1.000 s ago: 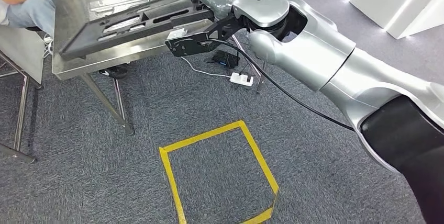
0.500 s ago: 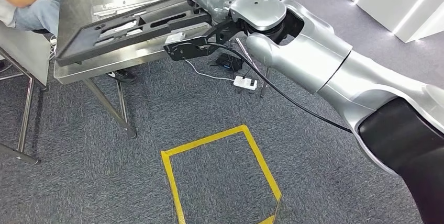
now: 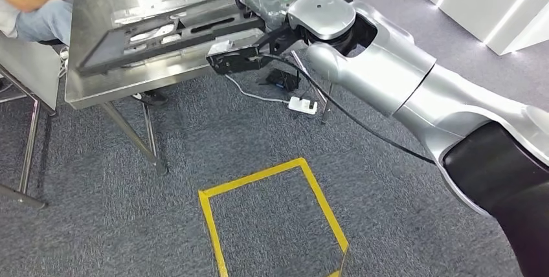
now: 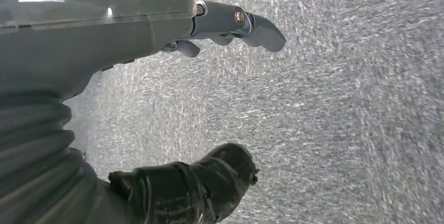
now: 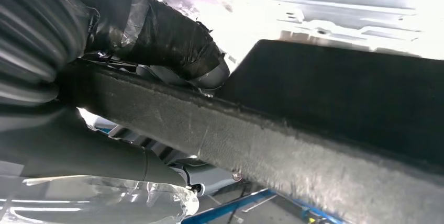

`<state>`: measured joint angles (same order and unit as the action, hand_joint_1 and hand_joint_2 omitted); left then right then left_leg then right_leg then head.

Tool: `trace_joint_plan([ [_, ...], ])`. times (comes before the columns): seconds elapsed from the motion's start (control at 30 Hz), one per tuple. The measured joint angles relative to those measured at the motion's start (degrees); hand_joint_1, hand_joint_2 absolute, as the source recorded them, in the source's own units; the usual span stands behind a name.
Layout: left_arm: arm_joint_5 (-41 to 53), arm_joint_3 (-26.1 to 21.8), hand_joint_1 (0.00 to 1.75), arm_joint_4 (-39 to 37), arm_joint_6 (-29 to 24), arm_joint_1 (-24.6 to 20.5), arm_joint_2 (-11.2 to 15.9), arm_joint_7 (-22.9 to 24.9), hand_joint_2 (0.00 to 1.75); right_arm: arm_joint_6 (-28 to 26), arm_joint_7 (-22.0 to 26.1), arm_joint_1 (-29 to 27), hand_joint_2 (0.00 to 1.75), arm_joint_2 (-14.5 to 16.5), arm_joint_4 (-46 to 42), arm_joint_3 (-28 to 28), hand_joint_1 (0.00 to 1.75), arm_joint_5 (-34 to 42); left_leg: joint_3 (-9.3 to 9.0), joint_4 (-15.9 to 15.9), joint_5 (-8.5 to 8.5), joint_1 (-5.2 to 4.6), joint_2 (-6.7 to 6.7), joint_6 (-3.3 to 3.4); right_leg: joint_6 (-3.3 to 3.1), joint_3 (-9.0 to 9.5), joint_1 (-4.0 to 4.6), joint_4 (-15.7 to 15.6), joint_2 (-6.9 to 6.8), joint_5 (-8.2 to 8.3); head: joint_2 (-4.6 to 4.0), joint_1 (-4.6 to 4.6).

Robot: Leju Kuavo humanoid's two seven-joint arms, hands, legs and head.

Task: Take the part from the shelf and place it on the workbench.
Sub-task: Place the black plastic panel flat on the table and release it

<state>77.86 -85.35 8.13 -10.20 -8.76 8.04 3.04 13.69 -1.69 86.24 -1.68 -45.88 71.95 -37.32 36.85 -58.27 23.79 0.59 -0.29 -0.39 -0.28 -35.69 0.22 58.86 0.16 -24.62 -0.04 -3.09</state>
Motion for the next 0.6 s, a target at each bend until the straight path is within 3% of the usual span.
trace_joint_plan([
  [0.07,0.11,0.00,0.00,0.00,-0.02,-0.03,0.01,0.00,1.75,-0.07,0.15,-0.03,1.75,0.06,0.04,0.01,1.75,-0.62,-0.31,0.34,-0.39,0.29,-0.02,0.60,0.58,-0.64,0.00,1.69,-0.01,-1.23,0.00,0.16],
  [0.17,0.52,0.00,0.00,0.00,-0.02,-0.14,-0.01,0.00,1.75,-0.62,0.46,-0.12,1.75,0.57,0.36,0.19,1.75,-1.49,-0.51,0.47,-0.34,0.40,0.00,1.20,1.11,-5.41,-0.23,11.65,0.00,-5.97,-0.01,0.44],
  [0.23,0.73,0.00,0.00,0.00,0.13,-0.16,-0.02,-0.08,1.75,-0.89,0.79,-0.43,1.75,1.18,0.68,0.55,1.75,-1.69,-0.55,0.36,-0.19,0.38,0.00,1.29,1.25,-8.15,-0.33,16.54,-0.01,-7.05,-0.01,0.45],
  [0.27,0.78,0.00,0.00,0.00,0.22,-0.18,-0.03,-0.17,1.75,-0.93,1.03,-0.56,1.75,1.55,0.86,0.75,1.75,-1.80,-0.58,0.25,-0.08,0.39,-0.04,1.26,1.20,-8.02,-0.36,15.84,-0.01,-6.01,-0.01,0.45],
  [0.3,0.80,0.00,0.00,0.00,0.30,-0.19,-0.04,-0.30,1.75,-0.97,1.30,-0.60,1.75,1.92,1.06,0.90,1.75,-1.93,-0.62,0.10,0.06,0.41,-0.12,1.16,1.05,-6.83,-0.37,13.03,-0.01,-4.15,-0.01,0.46],
  [0.37,0.87,0.00,0.00,0.00,0.36,-0.21,-0.08,-0.52,1.75,-1.30,1.85,-0.40,1.75,2.85,1.63,1.08,1.75,-2.23,-0.54,-0.35,0.41,0.31,-0.34,0.77,0.56,-3.10,-0.22,5.08,0.01,-0.72,-0.01,0.45],
  [0.4,0.93,0.00,0.00,0.00,0.34,-0.22,-0.09,-0.60,1.75,-1.55,2.10,-0.26,1.75,3.34,1.91,1.11,1.75,-2.34,-0.43,-0.52,0.54,0.21,-0.43,0.51,0.33,-1.80,-0.14,2.41,0.02,0.08,0.00,0.42],
  [0.53,1.07,0.00,0.00,0.00,0.19,-0.24,-0.11,-0.64,1.75,-2.01,2.91,-0.14,1.75,4.65,2.82,1.29,1.75,-2.55,-0.42,-0.32,0.60,0.31,-0.52,-0.67,-0.57,-0.74,0.11,0.36,0.00,0.38,0.01,0.38],
  [0.6,1.07,0.00,0.00,0.00,0.14,-0.19,-0.11,-0.64,1.75,-2.03,3.09,-0.06,1.75,5.26,3.26,1.34,1.75,-2.61,0.40,-2.36,2.06,0.40,-0.34,-1.26,-1.10,-0.27,-0.20,-0.31,-0.12,0.65,0.00,0.31],
])
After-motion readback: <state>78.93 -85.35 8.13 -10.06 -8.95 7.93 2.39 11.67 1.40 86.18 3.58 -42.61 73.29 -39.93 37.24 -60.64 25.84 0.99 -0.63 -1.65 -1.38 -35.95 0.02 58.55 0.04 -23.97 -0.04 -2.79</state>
